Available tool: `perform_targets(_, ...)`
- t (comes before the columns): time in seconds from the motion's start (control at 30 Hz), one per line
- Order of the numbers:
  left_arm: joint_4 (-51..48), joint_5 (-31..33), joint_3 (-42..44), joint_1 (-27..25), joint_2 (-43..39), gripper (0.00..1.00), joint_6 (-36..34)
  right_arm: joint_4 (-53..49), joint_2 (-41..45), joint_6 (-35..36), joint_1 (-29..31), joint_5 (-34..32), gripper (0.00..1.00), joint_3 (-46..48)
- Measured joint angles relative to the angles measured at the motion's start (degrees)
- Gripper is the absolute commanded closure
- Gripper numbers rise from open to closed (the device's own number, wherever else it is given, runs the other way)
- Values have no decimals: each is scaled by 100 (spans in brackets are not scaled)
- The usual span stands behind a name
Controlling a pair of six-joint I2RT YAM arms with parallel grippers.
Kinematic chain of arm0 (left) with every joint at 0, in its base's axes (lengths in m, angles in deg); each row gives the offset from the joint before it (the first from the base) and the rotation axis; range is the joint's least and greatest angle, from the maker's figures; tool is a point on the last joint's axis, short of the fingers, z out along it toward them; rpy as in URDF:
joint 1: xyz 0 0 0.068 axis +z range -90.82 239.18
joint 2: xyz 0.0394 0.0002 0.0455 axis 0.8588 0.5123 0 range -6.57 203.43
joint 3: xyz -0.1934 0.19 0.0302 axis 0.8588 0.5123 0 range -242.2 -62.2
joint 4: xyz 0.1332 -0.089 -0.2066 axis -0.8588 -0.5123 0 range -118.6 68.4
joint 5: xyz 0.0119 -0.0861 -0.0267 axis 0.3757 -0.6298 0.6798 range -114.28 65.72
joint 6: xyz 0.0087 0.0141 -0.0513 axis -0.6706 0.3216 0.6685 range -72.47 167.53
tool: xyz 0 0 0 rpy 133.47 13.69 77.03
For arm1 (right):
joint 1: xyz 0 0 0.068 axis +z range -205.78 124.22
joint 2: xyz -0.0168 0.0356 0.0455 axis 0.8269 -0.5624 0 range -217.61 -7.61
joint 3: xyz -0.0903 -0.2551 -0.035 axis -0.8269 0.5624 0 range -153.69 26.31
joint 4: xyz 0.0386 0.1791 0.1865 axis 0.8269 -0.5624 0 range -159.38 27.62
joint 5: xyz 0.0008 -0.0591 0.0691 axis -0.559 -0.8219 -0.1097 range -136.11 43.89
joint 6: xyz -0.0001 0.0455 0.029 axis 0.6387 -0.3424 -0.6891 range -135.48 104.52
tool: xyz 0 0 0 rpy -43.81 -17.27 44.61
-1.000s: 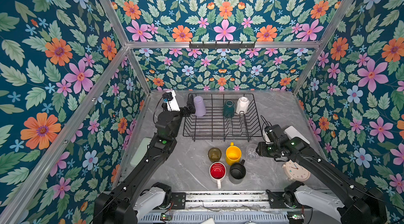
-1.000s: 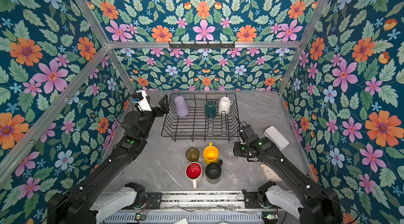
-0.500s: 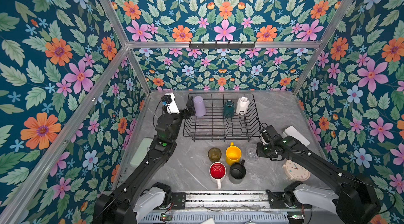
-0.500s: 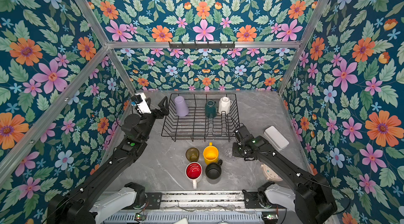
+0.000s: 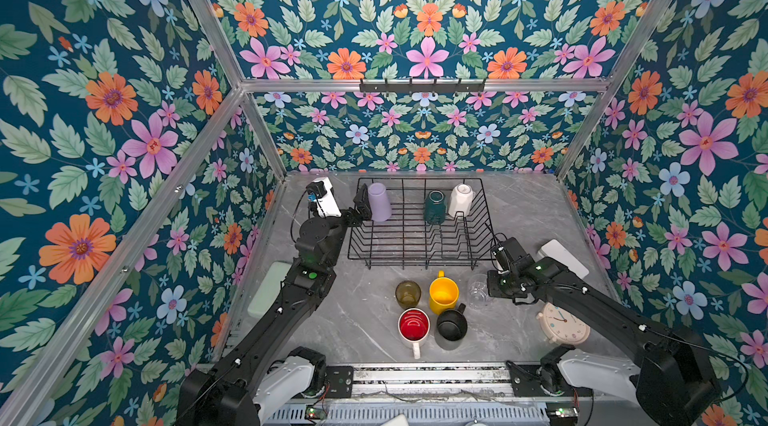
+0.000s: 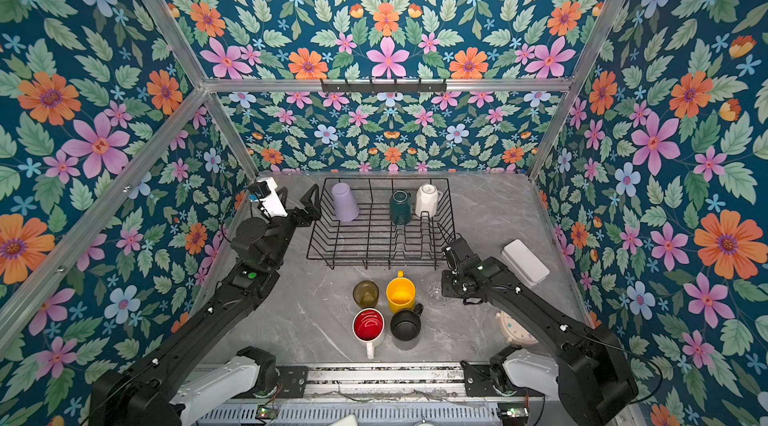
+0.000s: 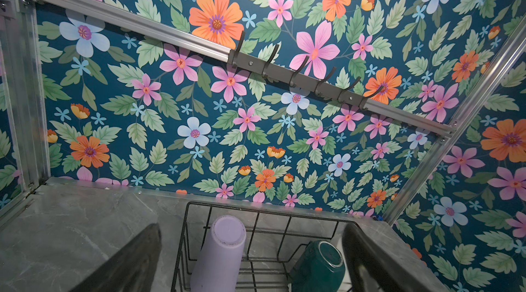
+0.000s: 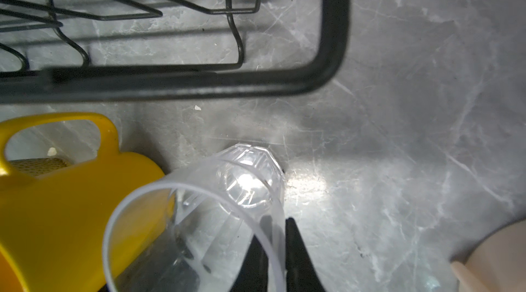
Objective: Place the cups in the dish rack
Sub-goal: 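Open the left gripper off the lavender cup while the right gripper grasps the clear cup, then lift the clear plastic cup with the right gripper toward the left gripper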
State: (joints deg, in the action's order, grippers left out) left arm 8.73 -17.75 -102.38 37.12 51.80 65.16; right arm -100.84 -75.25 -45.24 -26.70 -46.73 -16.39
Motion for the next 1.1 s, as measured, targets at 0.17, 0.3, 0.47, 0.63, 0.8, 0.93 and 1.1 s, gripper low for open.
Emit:
perform_targets(0.17,-33,-2,31,0,-22,0,24,-42,22,42,2,-7,100,-15)
perform_targets(0.3,-11,-2,74,0,-57,0,46,-129,144,111,0,-98,100,-83)
perform_targets(0.47,-9,-42,155,0,-98,0,155,-363,372,170,0,-105,100,-254)
perform_targets(0.63,11,-42,192,0,-173,0,179,-796,785,271,2,-249,100,-474)
perform_targets(0.8,15,-70,223,0,-190,0,201,-1078,1123,382,0,-247,100,-848)
perform_targets(0.93,52,-181,229,0,-205,0,212,-1174,1292,487,0,-181,100,-1145)
perform_targets(1.1,157,-564,352,0,-302,0,205,-1069,1320,590,-2,306,100,-1436)
